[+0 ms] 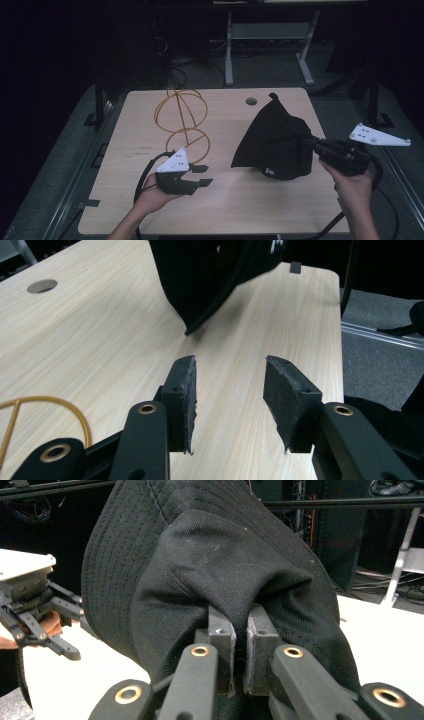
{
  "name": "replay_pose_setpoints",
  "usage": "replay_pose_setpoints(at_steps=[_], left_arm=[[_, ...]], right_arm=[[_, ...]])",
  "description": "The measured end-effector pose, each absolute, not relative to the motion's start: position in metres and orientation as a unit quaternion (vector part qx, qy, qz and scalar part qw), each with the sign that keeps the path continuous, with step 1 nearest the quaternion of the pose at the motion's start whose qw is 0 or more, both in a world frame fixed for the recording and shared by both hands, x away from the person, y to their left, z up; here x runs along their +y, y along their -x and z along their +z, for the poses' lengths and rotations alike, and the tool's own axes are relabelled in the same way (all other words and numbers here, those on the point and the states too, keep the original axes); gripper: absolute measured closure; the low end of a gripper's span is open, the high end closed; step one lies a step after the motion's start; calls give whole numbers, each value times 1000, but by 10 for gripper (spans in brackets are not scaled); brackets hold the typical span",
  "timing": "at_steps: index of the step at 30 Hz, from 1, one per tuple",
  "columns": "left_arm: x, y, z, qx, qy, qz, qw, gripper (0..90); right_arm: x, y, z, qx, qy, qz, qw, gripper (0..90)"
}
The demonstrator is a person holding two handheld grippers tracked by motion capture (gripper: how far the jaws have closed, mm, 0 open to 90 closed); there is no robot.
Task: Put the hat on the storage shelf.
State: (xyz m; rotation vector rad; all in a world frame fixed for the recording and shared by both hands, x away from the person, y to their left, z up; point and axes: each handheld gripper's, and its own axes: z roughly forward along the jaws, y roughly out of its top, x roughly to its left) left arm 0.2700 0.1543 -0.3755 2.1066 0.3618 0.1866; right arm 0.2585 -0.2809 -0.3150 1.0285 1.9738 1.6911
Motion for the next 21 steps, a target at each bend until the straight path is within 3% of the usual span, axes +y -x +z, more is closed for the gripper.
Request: replay_pose_setpoints(at_steps=[11,21], left_arm=[[160,-270,-391,152,-861,80,478,522],[158,-270,-400,152,-866,74,470,436]], right_arm=[[-273,-273,-294,699,-358,593,176,843],[-260,-290,-277,704,-350,594,170,843]])
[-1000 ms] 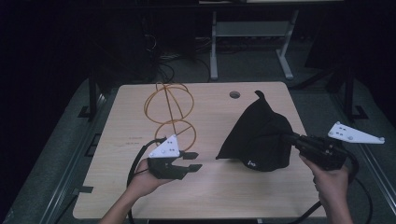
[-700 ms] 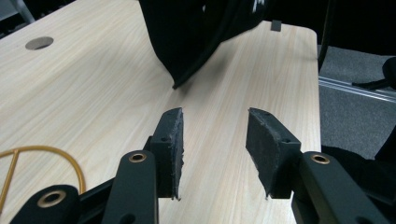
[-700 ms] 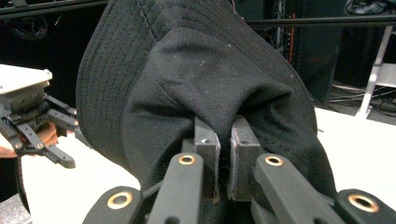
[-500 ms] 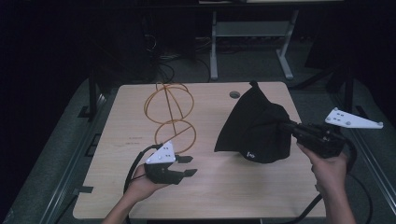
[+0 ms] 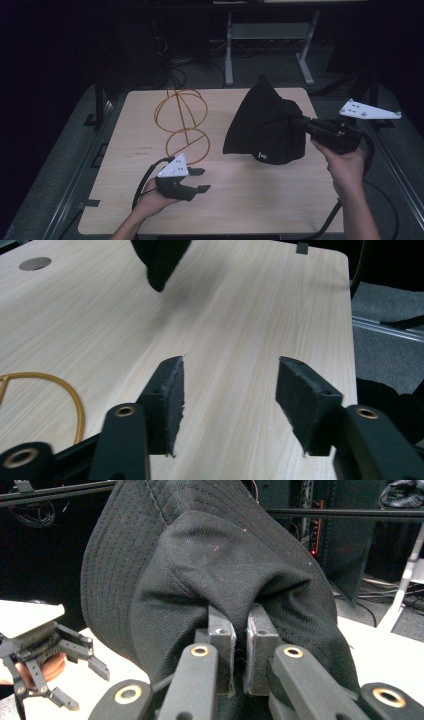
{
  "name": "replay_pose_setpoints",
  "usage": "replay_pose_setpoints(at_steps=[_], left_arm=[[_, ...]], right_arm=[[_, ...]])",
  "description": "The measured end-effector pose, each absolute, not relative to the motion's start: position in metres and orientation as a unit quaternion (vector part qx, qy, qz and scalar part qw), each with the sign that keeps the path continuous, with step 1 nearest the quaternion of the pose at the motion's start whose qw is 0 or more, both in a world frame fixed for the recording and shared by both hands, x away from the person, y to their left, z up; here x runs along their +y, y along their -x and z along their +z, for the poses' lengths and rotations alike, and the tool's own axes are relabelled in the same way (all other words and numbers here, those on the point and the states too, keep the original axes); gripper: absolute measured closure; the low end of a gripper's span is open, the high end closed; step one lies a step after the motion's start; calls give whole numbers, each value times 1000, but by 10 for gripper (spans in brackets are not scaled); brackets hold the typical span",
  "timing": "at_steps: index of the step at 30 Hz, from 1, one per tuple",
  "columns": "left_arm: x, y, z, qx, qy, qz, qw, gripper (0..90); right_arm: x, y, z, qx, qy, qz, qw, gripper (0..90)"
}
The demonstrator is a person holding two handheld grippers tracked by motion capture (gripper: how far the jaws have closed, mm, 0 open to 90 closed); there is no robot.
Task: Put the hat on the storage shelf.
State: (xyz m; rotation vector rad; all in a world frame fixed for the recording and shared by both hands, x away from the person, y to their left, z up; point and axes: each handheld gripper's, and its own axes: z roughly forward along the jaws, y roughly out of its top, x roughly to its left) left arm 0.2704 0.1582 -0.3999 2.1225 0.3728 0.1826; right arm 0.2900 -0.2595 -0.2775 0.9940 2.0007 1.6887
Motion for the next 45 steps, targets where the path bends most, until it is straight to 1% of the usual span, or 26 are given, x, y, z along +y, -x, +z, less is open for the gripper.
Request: replay_pose_setpoints(at_steps=[3,5,11,19,27,38,45], left_arm=[[157,-270,-402,148,-867,73,471,424],[156,-269,-404,145,-871,74,463,401],[156,-266,-406,139,-873,75,461,390],[159,-265,-406,141,-870,77,467,385],[159,-265,-408,139,-873,82,460,373],[157,-264,-412,133,-875,73,459,367],[159,-265,-413,130,-874,79,461,364]], right_arm=[[-257,-293,-274,705,-348,594,170,843],[-254,-297,-270,706,-346,594,170,843],[-241,-309,-260,713,-336,593,167,842],[-228,-320,-253,718,-328,593,161,842],[-213,-332,-241,725,-316,592,158,842],[-200,-340,-229,727,-309,593,158,842],[-189,-347,-221,729,-301,594,155,842]])
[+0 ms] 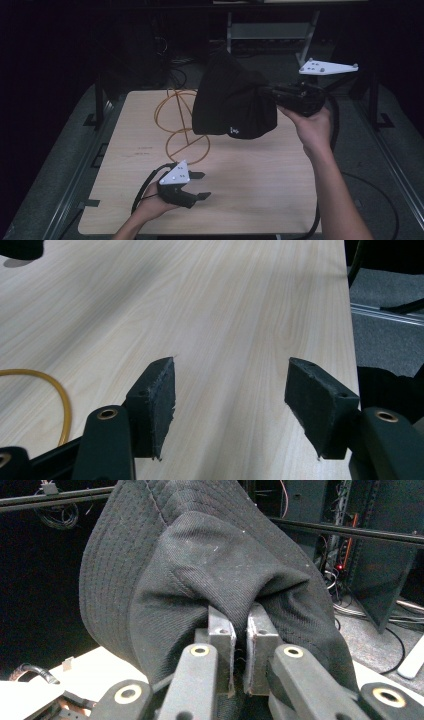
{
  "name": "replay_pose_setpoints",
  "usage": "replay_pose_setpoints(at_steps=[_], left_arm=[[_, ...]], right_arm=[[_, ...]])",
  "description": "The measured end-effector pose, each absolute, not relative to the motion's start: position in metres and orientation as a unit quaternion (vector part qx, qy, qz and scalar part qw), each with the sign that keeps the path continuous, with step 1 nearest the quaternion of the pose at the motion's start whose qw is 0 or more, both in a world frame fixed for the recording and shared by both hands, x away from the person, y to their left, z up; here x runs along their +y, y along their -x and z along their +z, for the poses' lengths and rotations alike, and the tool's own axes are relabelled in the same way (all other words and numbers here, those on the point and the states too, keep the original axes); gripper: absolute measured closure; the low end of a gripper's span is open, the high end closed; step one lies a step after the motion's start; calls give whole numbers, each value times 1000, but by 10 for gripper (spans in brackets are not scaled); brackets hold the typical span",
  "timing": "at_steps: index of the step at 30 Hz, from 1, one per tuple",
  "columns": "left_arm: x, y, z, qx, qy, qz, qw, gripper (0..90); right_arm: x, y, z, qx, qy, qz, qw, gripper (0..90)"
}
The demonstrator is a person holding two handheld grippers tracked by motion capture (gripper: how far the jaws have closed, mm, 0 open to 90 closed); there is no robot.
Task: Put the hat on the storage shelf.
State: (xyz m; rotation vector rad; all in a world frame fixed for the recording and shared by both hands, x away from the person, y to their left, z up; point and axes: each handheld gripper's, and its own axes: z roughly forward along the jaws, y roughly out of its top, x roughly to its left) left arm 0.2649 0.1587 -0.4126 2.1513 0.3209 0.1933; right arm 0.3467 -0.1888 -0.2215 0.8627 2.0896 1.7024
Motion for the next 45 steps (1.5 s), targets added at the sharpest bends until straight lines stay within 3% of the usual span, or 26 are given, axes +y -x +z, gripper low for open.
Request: replay_pose_setpoints(at_steps=[45], left_arm=[[163,-270,-418,134,-874,78,461,357]], right_arm=[[-98,-397,-186,759,-258,585,119,840]])
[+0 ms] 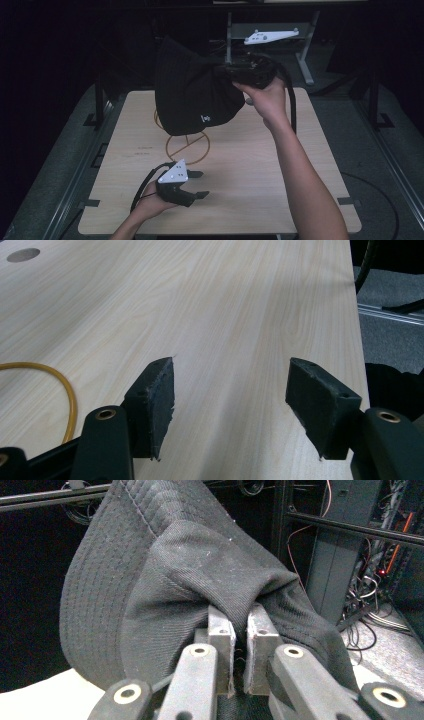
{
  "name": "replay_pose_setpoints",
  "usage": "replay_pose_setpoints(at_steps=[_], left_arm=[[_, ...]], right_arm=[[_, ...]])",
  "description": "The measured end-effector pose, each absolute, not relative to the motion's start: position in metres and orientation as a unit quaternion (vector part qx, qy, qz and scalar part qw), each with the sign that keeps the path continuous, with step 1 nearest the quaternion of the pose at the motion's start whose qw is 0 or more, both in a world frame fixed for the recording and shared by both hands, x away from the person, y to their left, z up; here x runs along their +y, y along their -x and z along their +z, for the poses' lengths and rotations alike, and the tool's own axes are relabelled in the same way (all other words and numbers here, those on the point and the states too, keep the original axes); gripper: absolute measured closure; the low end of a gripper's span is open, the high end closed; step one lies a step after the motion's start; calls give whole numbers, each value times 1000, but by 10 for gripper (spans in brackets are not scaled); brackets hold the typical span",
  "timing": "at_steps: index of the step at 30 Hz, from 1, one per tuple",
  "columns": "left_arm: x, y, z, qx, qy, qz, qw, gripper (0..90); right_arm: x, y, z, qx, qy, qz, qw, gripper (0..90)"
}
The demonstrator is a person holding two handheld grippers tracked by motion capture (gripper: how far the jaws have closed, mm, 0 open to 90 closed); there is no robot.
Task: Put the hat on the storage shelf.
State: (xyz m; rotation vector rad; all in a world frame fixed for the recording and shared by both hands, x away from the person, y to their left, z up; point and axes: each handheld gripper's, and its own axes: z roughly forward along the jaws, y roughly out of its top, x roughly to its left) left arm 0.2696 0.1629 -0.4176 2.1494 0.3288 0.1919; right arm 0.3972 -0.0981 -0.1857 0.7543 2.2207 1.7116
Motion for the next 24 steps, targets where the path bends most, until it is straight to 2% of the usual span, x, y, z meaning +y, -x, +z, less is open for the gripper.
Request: replay_pose_setpoints(at_steps=[24], left_arm=[[159,-272,-423,125,-882,71,449,355]], right_arm=[[-61,-431,-188,764,-257,583,98,839]])
